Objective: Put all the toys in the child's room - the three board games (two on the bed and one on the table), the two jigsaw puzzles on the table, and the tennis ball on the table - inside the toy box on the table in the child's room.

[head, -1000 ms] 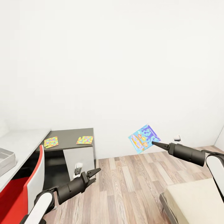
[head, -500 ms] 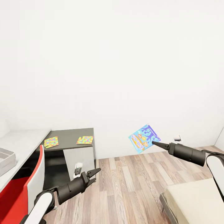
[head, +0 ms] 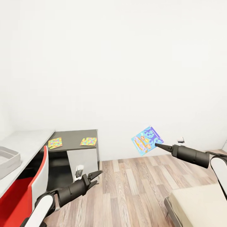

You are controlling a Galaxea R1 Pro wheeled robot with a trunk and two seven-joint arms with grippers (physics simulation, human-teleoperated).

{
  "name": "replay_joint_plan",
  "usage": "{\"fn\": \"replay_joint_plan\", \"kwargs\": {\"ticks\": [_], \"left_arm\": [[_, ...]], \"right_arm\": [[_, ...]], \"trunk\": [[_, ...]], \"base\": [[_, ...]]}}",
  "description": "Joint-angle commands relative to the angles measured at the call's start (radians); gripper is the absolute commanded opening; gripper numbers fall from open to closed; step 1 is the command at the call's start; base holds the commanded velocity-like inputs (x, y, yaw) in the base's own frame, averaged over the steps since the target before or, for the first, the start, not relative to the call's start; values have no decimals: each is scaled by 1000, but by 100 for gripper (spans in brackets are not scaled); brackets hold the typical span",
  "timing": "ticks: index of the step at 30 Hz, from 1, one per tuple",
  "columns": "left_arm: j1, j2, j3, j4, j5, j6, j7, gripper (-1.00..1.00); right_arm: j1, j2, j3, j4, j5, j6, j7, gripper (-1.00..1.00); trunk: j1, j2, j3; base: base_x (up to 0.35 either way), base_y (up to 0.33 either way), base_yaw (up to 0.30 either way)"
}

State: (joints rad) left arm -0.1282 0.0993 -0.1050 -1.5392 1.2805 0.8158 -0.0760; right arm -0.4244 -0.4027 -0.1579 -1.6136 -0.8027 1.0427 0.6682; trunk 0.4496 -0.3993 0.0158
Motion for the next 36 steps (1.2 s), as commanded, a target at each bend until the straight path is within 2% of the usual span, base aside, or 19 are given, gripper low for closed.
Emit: {"fn": "replay_joint_plan", "kwargs": {"ticks": [1, 12, 22, 25, 28, 30, 31, 33, 34, 36], "left_arm": [[-1, 0, -1, 1, -4, 2, -5, 100], [-1, 0, -2, 1, -2, 2, -6, 100], [-11, -36, -14, -9, -1, 6, -26, 100], [-78, -46, -25, -37, 3, 21, -38, 100], [-198, -55, -34, -52, 16, 66, -41, 100], [-276, -61, -36, -58, 39, 100, -32, 100], [-276, -61, -36, -58, 39, 100, -32, 100], [-332, -69, -33, -60, 71, 121, -2, 100], [-368, -72, -27, -62, 104, 135, 50, 100], [-389, -71, -12, -64, 140, 144, 101, 100]], "right_arm": [[0, -1, -1, 0, 4, 5, 7, -100], [-1, -4, -2, 0, 3, 5, 7, -100], [-1, -5, -3, 0, 3, 5, 7, -100], [-1, -8, -3, 0, 2, 5, 6, -100], [-1, -10, -4, 0, 1, 5, 6, -100], [-1, -11, -5, 0, 1, 5, 6, -100], [-1, -11, -5, 0, 1, 5, 6, -100], [-1, -13, -6, 0, 1, 5, 6, -100], [-1, -16, -6, 0, 1, 5, 5, -100], [-1, -21, -6, 0, 0, 5, 5, -100]], "trunk": [[0, -1, 0], [0, -1, 0], [0, -1, 0], [0, -1, 0], [0, -1, 0], [0, -1, 0], [0, -1, 0], [0, -1, 0], [0, -1, 0], [0, -1, 0]], "base": [[0, 0, 257], [0, 0, 281], [0, 0, 295], [0, 0, 296], [0, 0, 296], [0, 0, 293], [0, 0, 291], [0, 0, 278], [0, 0, 244], [0, 0, 220]]}}
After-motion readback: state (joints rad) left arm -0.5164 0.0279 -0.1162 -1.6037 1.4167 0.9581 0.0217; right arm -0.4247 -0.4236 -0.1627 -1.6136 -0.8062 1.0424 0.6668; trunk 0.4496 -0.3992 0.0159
